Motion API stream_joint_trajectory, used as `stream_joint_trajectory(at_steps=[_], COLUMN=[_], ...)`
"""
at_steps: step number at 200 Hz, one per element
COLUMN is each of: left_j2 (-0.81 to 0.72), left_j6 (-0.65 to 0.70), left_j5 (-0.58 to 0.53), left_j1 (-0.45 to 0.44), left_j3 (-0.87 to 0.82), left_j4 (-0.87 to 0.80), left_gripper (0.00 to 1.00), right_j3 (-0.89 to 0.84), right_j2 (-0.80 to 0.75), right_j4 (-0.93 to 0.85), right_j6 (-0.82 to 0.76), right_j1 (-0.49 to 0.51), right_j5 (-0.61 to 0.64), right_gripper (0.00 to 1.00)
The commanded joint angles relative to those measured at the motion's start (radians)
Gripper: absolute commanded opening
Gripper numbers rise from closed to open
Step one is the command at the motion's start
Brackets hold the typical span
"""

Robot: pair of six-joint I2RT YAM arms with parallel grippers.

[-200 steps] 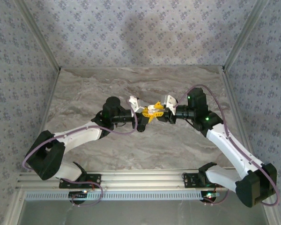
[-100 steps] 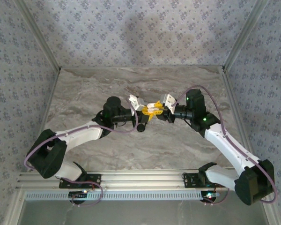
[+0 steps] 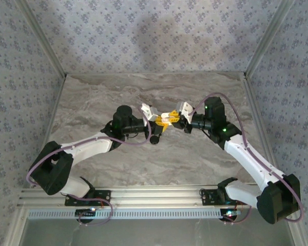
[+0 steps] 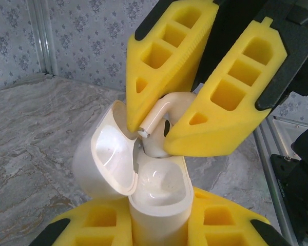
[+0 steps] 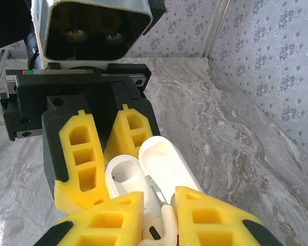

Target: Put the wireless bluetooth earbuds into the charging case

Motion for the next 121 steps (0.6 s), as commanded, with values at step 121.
stream_joint_trajectory(at_steps=[121], left_j2=[-0.024], left_j6=[0.071], left_j5=[0.019], left_j1=[-0.003], left_j3=[0.026], left_j4=[-0.044], left_gripper=[0.12], right_j3=[0.154], right_j2=[-0.009], right_j4=[-0.280], right_j6=[-0.036], right_j1=[0.006], right_j5=[-0.068], right_gripper=[0.18])
